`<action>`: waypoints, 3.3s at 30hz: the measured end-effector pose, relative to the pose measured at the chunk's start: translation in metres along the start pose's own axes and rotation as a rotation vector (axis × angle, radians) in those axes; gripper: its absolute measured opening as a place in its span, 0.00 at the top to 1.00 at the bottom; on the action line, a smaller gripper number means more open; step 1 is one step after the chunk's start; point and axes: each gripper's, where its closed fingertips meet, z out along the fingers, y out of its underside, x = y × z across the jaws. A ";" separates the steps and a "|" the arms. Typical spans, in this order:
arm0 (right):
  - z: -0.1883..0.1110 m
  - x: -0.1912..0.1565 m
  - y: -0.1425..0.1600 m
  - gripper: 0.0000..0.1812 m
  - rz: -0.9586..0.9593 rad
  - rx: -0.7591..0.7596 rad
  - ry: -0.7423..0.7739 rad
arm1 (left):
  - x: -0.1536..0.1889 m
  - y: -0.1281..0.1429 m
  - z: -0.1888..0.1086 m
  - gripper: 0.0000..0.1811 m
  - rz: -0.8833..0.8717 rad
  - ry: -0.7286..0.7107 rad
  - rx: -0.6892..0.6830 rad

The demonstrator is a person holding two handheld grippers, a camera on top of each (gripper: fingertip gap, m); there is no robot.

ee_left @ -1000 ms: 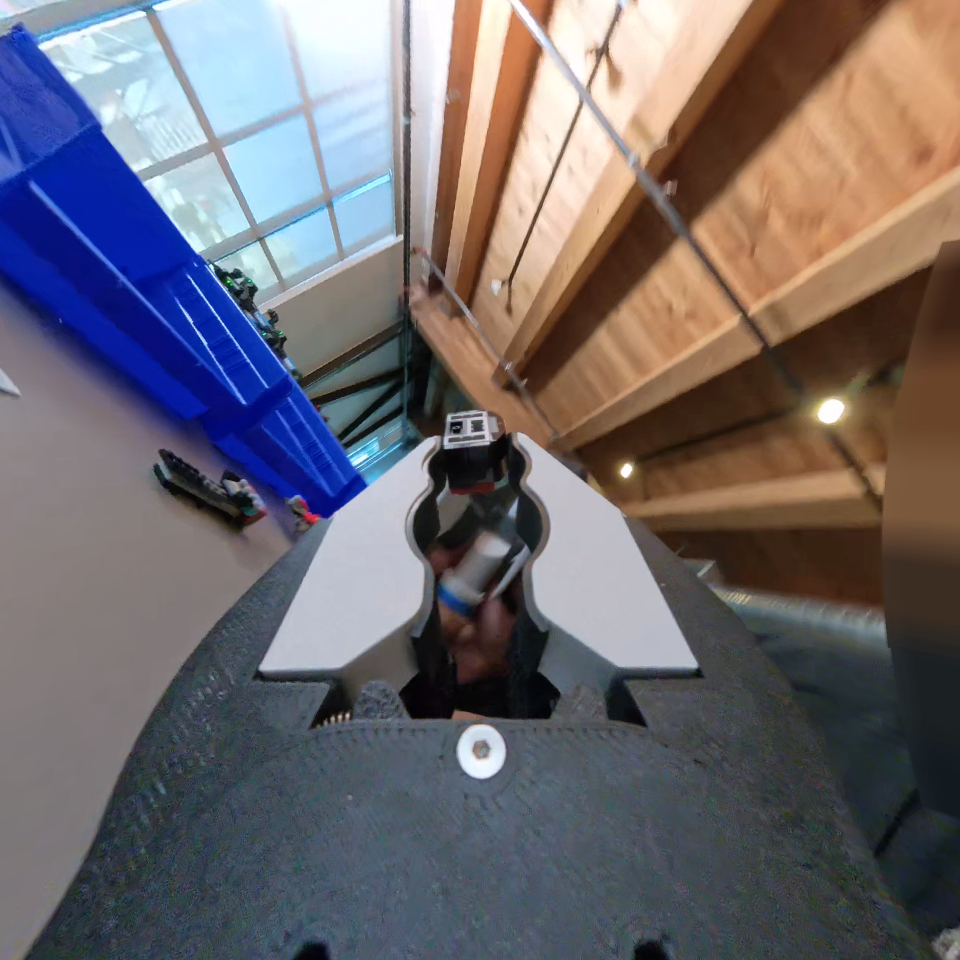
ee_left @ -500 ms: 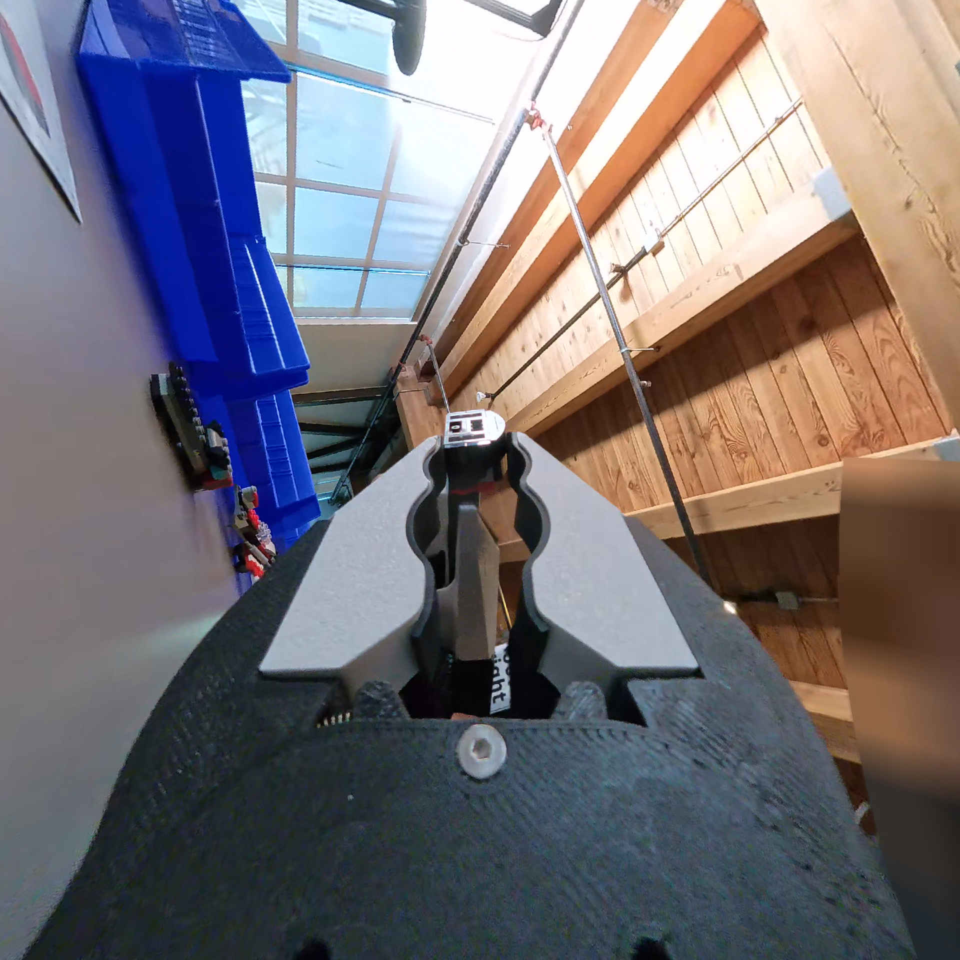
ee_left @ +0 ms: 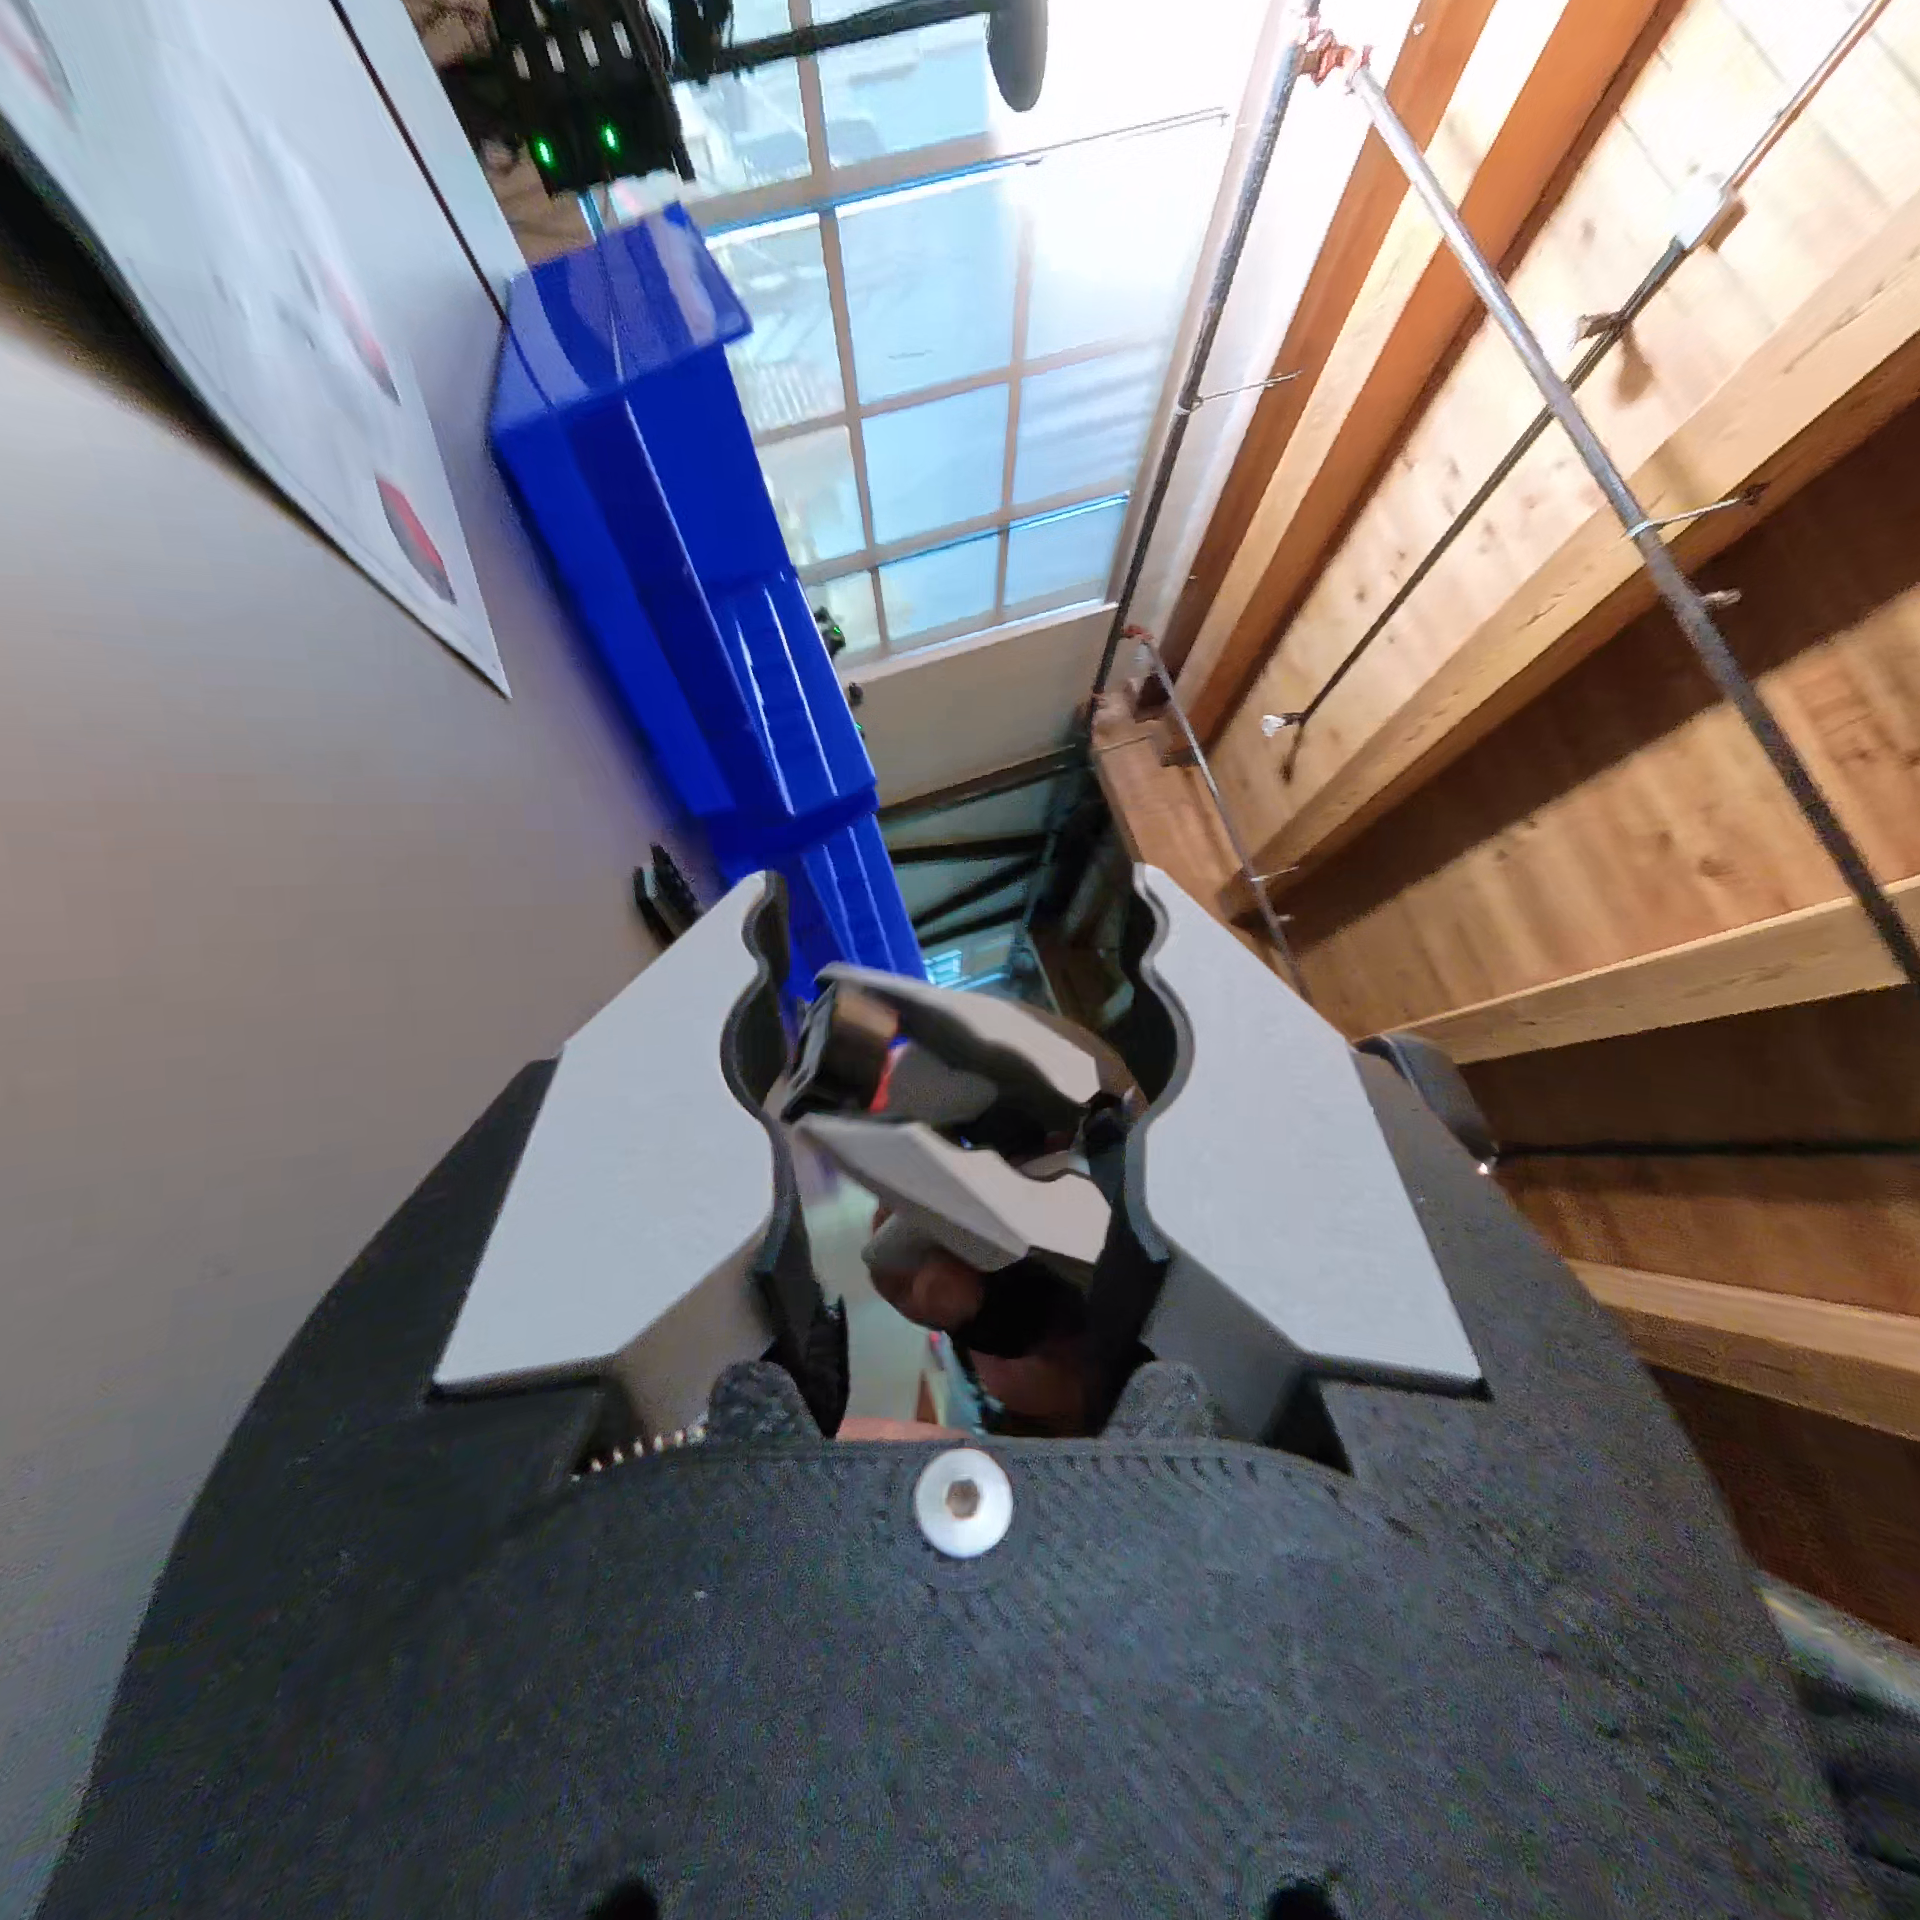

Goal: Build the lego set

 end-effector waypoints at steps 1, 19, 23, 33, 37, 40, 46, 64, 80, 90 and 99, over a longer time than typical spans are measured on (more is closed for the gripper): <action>0.000 0.001 0.013 0.77 0.012 -0.075 -0.021 | 0.001 -0.003 -0.002 0.65 0.019 -0.002 0.006; -0.039 0.003 0.005 0.68 0.161 0.156 -0.181 | 0.013 -0.014 -0.010 0.60 0.251 -0.001 -0.039; -0.056 -0.016 -0.028 0.69 0.268 0.447 -0.305 | 0.011 -0.030 -0.018 0.56 0.432 -0.070 -0.011; -0.051 -0.057 -0.091 0.69 0.222 0.671 -0.564 | 0.002 -0.031 -0.063 0.43 0.842 -0.320 -0.115; -0.053 -0.020 -0.088 0.70 0.168 0.718 -0.492 | -0.013 -0.043 -0.074 0.41 0.972 -0.481 -0.183; -0.053 0.013 -0.072 0.72 0.224 0.740 -0.477 | -0.019 -0.046 -0.062 0.39 1.074 -0.557 -0.312; -0.057 0.055 -0.050 0.74 0.361 0.780 -0.510 | -0.034 -0.058 0.004 0.38 1.279 -0.628 -0.608; -0.048 0.086 -0.034 0.76 0.560 0.801 -0.592 | -0.135 -0.072 0.123 0.30 1.308 -0.488 -1.454; -0.047 0.083 -0.033 0.77 0.573 0.790 -0.648 | -0.134 -0.041 0.061 0.56 1.329 -0.574 -1.376; -0.047 0.082 -0.033 0.78 0.569 0.785 -0.653 | -0.130 -0.039 0.048 0.62 1.311 -0.576 -1.450; -0.047 0.085 -0.033 0.78 0.588 0.785 -0.659 | -0.128 -0.038 0.044 0.70 1.372 -0.551 -1.462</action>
